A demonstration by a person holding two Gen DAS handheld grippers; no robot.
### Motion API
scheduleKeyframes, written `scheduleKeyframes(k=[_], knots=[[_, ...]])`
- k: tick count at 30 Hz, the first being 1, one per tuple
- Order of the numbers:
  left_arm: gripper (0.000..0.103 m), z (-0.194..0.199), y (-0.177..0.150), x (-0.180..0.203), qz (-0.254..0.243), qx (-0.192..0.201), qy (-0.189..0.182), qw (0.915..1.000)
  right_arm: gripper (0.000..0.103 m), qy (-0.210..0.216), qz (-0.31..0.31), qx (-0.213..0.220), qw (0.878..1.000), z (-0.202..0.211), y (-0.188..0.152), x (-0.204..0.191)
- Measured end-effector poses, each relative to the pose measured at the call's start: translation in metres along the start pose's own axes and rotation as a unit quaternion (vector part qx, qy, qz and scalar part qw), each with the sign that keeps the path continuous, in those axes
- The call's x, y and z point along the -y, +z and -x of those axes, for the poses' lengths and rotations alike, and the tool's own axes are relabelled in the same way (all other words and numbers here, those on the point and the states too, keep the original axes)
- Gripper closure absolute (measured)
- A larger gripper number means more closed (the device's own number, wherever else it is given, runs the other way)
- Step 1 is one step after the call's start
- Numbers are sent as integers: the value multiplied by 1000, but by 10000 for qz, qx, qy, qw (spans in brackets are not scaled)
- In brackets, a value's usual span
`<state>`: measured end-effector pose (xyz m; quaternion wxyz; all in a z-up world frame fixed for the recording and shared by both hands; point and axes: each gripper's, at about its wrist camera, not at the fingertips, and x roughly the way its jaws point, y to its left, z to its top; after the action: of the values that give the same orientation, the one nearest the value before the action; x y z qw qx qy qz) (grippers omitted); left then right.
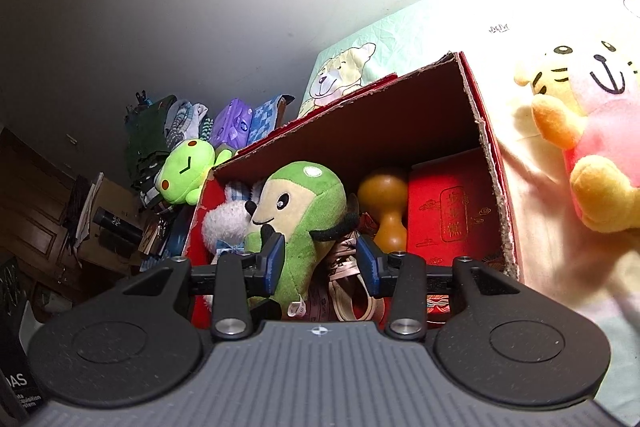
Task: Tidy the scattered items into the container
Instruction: 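Open the right gripper and move it out of the box toward the tiger plush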
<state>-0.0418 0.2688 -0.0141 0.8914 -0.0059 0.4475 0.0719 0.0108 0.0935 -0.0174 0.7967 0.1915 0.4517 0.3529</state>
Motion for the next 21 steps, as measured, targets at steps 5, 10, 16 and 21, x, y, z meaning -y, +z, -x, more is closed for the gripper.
scheduleKeyframes(k=[5, 10, 16, 21], knots=[[1, 4, -2, 8, 129, -61, 106, 9998, 59, 113, 52, -4, 9999, 11, 1, 7], [1, 28, 1, 21, 223, 219, 185, 9993, 59, 280, 82, 44, 9996, 32, 5, 13], [1, 40, 6, 55, 57, 308, 137, 9994, 59, 401, 108, 101, 9991, 61, 11, 27], [1, 43, 7, 85, 29, 198, -66, 9998, 59, 440, 54, 146, 9989, 84, 10, 46]])
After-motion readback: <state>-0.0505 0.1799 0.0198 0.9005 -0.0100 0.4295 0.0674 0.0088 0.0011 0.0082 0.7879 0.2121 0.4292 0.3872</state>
